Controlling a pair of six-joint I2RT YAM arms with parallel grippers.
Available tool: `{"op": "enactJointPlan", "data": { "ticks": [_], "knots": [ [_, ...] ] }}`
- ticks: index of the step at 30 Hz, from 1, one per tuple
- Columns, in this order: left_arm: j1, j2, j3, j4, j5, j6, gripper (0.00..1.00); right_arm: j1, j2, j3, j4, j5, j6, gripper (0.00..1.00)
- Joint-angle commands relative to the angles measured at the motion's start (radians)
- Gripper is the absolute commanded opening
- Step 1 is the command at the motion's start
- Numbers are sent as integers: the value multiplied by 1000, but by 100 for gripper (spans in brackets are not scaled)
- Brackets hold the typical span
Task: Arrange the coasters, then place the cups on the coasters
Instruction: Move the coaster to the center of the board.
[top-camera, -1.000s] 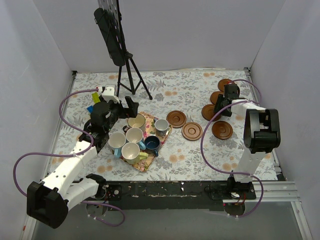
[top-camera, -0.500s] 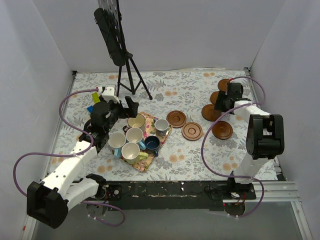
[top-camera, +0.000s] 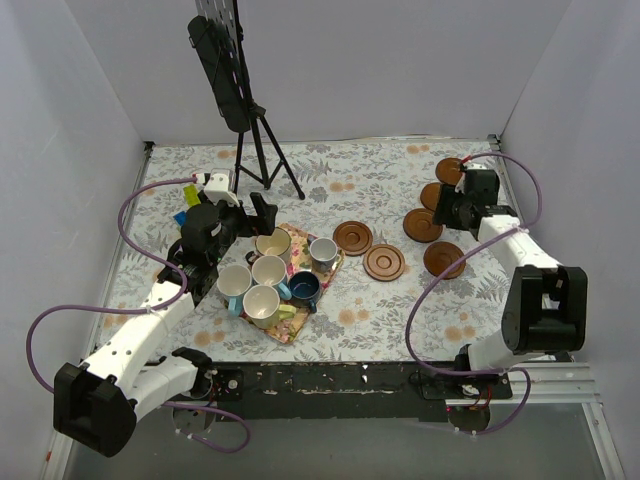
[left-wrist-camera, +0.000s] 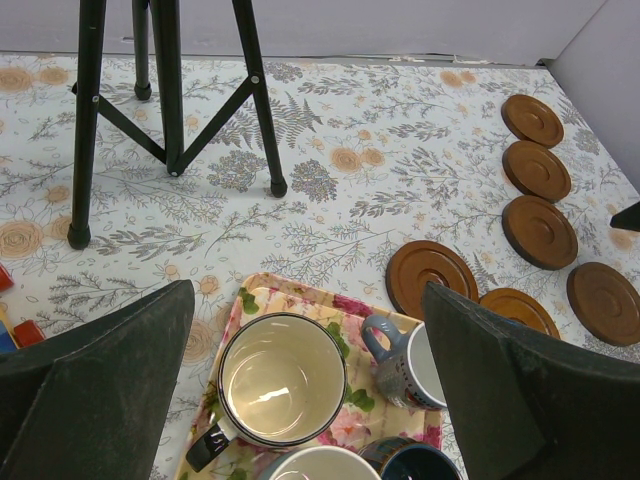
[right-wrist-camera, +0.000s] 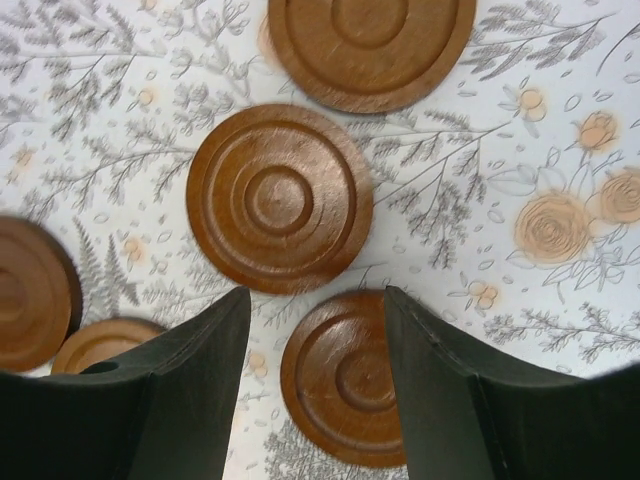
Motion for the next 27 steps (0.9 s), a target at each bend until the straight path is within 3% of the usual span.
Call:
{"op": "enactJointPlan", "data": {
  "ticks": [1, 5, 14, 20, 27],
  "knots": [
    [-5, -16, -1, 9, -1, 10, 98, -1, -98, -72, -62, -111, -10, 63],
    [-3, -13, -1, 9, -2, 10, 98, 72, -149, -174, -33, -147, -4, 63],
    [-3, -2, 1, 9, 5, 6, 98, 284, -80, -215, 50, 3, 19, 63],
    [-3, 1, -1, 9, -5, 11, 98, 286, -51, -188, 13, 132, 65, 67],
    [-3, 2, 3, 7, -2, 10, 98, 240, -81, -211, 4, 172, 70, 68]
  ]
}}
